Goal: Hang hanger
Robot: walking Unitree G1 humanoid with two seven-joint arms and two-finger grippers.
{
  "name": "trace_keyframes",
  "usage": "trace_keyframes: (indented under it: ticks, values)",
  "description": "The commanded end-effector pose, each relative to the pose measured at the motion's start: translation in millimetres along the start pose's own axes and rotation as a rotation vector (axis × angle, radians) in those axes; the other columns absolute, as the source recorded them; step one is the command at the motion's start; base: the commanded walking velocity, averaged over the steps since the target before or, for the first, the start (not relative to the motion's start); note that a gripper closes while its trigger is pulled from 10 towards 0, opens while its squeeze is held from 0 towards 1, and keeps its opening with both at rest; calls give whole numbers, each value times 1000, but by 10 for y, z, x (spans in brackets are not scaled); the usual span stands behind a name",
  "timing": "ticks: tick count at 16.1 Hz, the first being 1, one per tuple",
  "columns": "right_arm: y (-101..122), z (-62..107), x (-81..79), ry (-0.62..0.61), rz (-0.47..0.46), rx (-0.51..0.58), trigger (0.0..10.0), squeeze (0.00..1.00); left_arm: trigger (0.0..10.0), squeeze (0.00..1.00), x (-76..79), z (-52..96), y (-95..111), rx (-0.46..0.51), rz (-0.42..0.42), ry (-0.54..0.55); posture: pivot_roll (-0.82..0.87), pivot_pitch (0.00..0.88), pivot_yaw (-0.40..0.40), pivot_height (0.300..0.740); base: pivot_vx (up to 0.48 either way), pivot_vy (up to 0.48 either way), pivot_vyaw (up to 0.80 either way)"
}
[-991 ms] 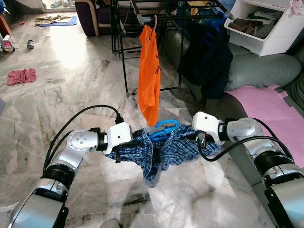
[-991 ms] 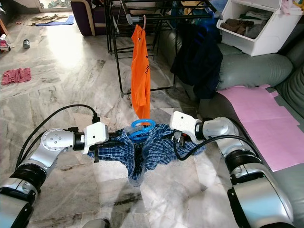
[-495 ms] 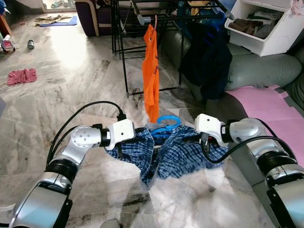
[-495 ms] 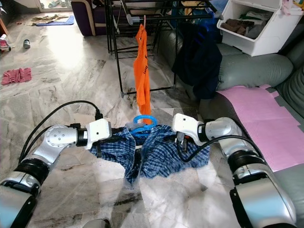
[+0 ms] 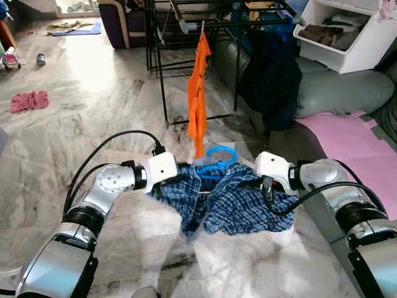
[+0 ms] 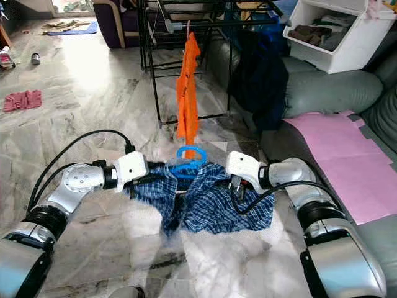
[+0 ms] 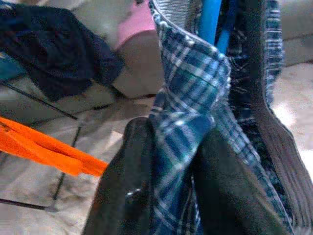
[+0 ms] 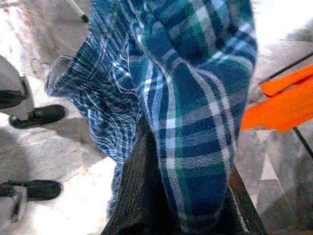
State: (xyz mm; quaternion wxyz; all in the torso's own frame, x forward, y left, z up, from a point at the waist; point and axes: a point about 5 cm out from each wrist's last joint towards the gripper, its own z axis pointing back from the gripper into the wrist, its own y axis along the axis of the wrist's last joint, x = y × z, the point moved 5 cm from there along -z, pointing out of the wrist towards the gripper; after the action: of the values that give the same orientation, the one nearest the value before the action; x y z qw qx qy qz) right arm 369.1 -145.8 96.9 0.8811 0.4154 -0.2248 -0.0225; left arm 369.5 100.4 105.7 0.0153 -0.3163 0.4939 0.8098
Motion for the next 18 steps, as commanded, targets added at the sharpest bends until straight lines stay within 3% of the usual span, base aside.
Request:
trace_keyframes:
  ticks: [1, 4, 7, 8, 9, 10, 12, 13, 14, 15, 17, 18]
  values:
    - [50, 37, 104, -66, 10, 21, 0, 0, 10000, 1000, -36, 25, 24, 15, -37, 28, 51, 33, -69, 740, 0, 0, 0]
    - [10, 16, 78, -72, 9, 4, 0, 0, 10000, 1000, -94, 105, -14, -11, -117, 75, 54, 30, -81, 740, 0, 0, 0]
    - [-105, -7, 49, -100, -18, -43, 0, 0, 10000, 1000, 155, 170, -136, -41, -164, -65, 47, 38, -81, 740, 0, 0, 0]
    - [-133, -6, 48, -113, -22, -53, 0, 0, 10000, 1000, 133, 184, -150, -45, -168, -38, 45, 39, -80, 740, 0, 0, 0]
    - [-186, 1, 63, -150, -61, -67, 0, 0, 10000, 1000, 28, 202, -164, -44, -130, 61, 42, 42, -80, 740, 0, 0, 0]
    - [-244, 2, 83, -207, -149, -63, 0, 0, 10000, 1000, -188, 227, -159, -17, -6, 261, 36, 45, -81, 740, 0, 0, 0]
    - [-275, -12, 121, -293, -246, -37, 0, 0, 10000, 1000, -380, 311, -182, 30, 141, 488, 30, 48, -83, 740, 0, 0, 0]
    - [-283, -12, 148, -332, -285, -26, 0, 0, 10000, 1000, -419, 342, -201, 41, 185, 548, 30, 48, -83, 740, 0, 0, 0]
    - [-298, 13, 261, -474, -359, -2, 0, 0, 10000, 1000, -510, 458, -297, 59, 316, 717, 31, 48, -84, 740, 0, 0, 0]
    - [-296, 44, 347, -603, -472, 58, 0, 0, 10000, 1000, -544, 623, -467, 30, 418, 884, 32, 48, -83, 740, 0, 0, 0]
    - [-294, 96, 396, -718, -528, 101, 0, 0, 10000, 1000, -524, 795, -596, 23, 508, 1026, 31, 47, -82, 740, 0, 0, 0]
    - [-260, 131, 415, -803, -577, 156, 0, 0, 10000, 1000, -454, 841, -690, 25, 634, 1077, 38, 43, -84, 740, 0, 0, 0]
